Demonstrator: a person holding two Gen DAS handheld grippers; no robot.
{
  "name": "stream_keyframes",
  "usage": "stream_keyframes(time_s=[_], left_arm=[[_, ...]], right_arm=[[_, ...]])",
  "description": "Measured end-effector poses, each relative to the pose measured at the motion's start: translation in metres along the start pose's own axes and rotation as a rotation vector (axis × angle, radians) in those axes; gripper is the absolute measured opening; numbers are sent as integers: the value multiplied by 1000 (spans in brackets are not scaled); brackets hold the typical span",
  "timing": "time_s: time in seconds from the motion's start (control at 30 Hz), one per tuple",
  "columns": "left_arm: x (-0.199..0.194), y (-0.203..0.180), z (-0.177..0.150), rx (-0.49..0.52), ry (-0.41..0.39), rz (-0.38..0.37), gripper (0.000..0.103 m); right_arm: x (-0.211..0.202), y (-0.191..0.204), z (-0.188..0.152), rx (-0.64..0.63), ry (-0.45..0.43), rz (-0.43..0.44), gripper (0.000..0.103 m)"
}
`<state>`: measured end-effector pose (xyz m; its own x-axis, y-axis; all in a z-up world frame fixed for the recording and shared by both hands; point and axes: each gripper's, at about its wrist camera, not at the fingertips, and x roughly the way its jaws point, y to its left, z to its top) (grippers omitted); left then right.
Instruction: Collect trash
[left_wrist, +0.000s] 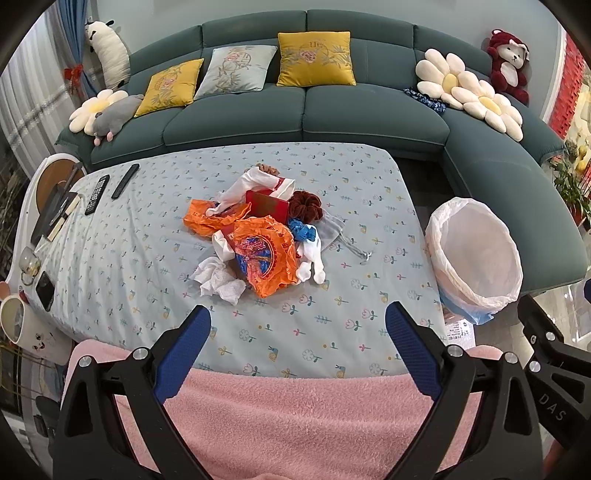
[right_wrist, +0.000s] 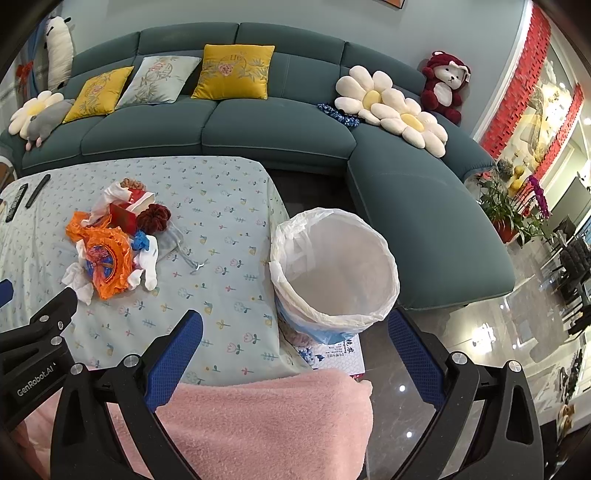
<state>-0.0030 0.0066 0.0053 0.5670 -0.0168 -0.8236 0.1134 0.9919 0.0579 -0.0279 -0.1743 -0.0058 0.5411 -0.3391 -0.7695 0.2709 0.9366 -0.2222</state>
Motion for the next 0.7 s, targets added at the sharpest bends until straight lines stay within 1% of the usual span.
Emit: stream_keyframes(time_s=[0.13, 0.7], left_arm=[[4, 1, 0, -6, -6, 1, 91], [1, 3, 1, -15, -16, -5, 91]], right_arm=[[-1, 4, -1, -2, -4, -4, 96], [-7, 8, -1, -10, -16, -9, 96]])
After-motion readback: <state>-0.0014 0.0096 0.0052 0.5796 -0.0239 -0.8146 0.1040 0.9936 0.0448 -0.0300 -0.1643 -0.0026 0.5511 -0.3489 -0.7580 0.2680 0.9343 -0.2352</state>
